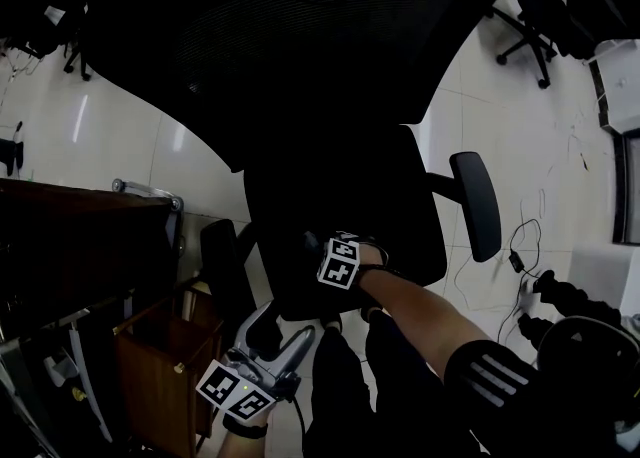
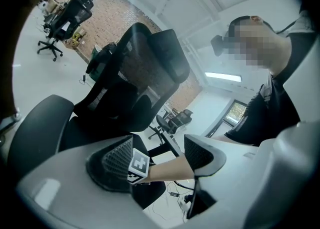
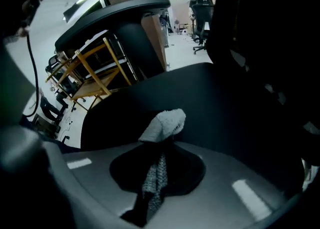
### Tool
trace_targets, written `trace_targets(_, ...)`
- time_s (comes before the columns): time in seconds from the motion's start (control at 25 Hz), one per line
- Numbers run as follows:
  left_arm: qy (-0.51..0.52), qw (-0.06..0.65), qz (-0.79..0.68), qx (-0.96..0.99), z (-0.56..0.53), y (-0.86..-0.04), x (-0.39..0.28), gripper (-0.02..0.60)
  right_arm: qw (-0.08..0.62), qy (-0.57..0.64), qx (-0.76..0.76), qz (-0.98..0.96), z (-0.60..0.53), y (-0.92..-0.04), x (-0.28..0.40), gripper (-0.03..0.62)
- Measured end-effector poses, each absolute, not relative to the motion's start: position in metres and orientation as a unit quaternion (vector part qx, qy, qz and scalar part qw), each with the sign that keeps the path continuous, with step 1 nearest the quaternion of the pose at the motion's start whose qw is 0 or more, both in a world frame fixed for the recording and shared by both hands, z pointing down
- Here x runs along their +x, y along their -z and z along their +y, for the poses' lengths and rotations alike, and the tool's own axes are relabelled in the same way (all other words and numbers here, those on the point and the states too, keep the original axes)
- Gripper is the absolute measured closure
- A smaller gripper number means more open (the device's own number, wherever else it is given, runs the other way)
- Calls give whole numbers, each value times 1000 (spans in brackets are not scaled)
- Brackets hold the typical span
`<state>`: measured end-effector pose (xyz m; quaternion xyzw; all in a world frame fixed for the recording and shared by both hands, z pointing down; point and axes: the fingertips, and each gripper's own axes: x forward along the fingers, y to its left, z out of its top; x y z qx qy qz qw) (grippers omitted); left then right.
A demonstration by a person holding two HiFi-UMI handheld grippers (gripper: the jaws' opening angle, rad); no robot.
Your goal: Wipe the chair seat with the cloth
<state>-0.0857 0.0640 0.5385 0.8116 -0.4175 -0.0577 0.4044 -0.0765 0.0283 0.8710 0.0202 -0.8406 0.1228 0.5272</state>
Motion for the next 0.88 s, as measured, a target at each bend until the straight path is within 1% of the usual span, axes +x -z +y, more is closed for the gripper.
trace_targets(0.32, 64, 397, -396, 825, 50, -519, -61, 244, 598, -134, 115, -782, -29, -871, 114, 565)
trace_targets(0.4, 65, 394, -392, 829, 48, -514, -56, 244, 604, -145, 144, -770, -40, -864, 146, 565)
trace_targets(0.48, 66, 392, -388, 832, 46, -511, -52, 244, 610, -150, 164, -761, -49, -859, 161, 565)
trace_targets(0.56, 68, 390, -386, 833, 45, -507, -51, 244, 615, -150, 173, -755, -51, -857, 162, 565)
trace_targets(0.64, 71, 389, -388, 833, 45, -504, -52, 244, 598, -154, 175, -767, -48, -850, 143, 565)
trace_targets(0.76, 70, 389, -394, 830, 49, -505, -61, 244, 546, -174, 158, -804, -25, -833, 80, 565)
trace_targets(0.88, 68, 393, -405, 823, 54, -509, -72, 244, 509, -199, 113, -830, 29, -826, -6, 565)
